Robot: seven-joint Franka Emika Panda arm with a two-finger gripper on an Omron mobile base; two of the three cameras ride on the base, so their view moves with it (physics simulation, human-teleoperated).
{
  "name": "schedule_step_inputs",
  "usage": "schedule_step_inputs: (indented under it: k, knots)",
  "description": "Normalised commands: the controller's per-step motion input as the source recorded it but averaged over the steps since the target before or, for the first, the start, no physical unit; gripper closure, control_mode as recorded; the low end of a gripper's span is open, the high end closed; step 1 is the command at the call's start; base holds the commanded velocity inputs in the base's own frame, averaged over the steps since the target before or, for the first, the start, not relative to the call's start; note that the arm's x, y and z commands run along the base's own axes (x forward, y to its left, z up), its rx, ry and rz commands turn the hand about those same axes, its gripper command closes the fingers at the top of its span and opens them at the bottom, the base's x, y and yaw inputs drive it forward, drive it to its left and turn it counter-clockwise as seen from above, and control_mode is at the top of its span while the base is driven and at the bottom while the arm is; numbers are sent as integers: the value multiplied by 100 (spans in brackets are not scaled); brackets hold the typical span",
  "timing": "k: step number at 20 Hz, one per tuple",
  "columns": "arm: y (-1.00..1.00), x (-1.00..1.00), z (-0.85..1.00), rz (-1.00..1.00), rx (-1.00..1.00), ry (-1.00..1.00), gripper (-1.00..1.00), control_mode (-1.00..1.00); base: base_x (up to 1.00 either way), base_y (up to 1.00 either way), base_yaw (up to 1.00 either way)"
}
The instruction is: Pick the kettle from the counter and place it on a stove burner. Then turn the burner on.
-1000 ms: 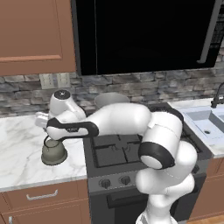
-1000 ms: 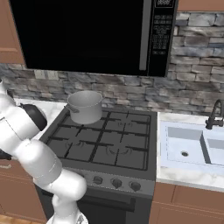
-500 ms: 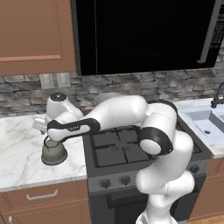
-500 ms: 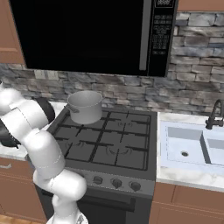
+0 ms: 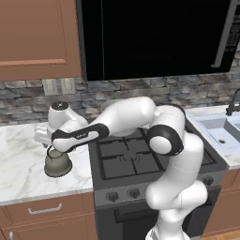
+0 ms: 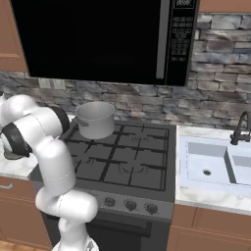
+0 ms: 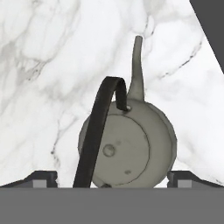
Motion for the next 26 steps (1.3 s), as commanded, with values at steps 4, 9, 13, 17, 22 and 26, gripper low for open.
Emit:
schedule_step_inputs:
  k: [4, 9, 13, 17, 22, 26]
  knots:
    - [0, 0, -2, 0, 0, 0, -100, -100, 0, 0, 0]
    - [0, 0, 0, 0, 0, 0, 100, -100, 0, 0, 0]
    - [0, 0, 0, 0, 0, 0, 100, -100, 0, 0, 0]
    - [0, 0, 0, 0, 0, 0, 100, -100, 0, 0, 0]
    - [0, 0, 0, 0, 0, 0, 100, -100, 0, 0, 0]
    - [0, -3, 4, 0, 0, -2, 100, -100, 0, 0, 0]
